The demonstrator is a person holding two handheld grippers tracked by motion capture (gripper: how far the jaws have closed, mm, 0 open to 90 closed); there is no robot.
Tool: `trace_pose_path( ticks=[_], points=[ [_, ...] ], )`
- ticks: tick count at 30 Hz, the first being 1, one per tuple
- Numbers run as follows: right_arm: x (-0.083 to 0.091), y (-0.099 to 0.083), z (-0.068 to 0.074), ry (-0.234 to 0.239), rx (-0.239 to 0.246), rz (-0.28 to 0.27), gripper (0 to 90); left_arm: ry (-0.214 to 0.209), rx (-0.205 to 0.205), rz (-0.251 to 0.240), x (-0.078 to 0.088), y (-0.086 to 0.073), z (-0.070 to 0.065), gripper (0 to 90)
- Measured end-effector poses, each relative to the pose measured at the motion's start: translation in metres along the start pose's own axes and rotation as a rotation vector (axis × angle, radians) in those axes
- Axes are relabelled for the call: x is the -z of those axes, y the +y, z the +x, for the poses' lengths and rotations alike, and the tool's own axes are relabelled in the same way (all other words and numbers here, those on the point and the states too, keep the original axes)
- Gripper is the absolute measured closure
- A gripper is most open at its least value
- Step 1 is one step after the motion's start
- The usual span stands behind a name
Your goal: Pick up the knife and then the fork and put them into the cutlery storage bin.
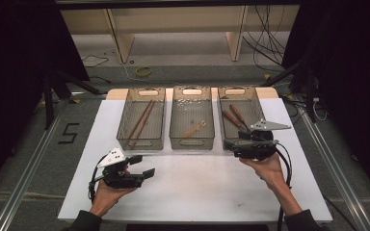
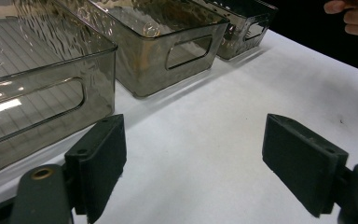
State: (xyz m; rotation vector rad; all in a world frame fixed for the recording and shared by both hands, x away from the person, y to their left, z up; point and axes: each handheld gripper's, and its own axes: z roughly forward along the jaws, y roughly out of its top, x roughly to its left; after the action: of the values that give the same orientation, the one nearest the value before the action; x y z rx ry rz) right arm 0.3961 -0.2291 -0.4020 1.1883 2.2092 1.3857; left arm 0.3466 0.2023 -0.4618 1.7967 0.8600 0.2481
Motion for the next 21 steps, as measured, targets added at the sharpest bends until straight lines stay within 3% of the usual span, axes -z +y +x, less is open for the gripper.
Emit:
trace_pose_path(
  ticks=[8, 17, 21],
  points=[
    [0.007, -0.017, 0.015, 0.034, 0.013, -0.028, 24.7, -0.006, 0.004, 0.001, 0.000, 0.000, 0.000, 20.9],
    [0.014, -0.040, 0.024, 0.066, -0.012, -0.059, 23.6, -0.013, 0.011, 0.003, 0.000, 0.000, 0.001, 20.9],
    [0.017, -0.049, 0.030, 0.064, 0.012, -0.056, 23.6, -0.017, 0.014, 0.003, 0.000, 0.000, 0.001, 20.9]
  ],
)
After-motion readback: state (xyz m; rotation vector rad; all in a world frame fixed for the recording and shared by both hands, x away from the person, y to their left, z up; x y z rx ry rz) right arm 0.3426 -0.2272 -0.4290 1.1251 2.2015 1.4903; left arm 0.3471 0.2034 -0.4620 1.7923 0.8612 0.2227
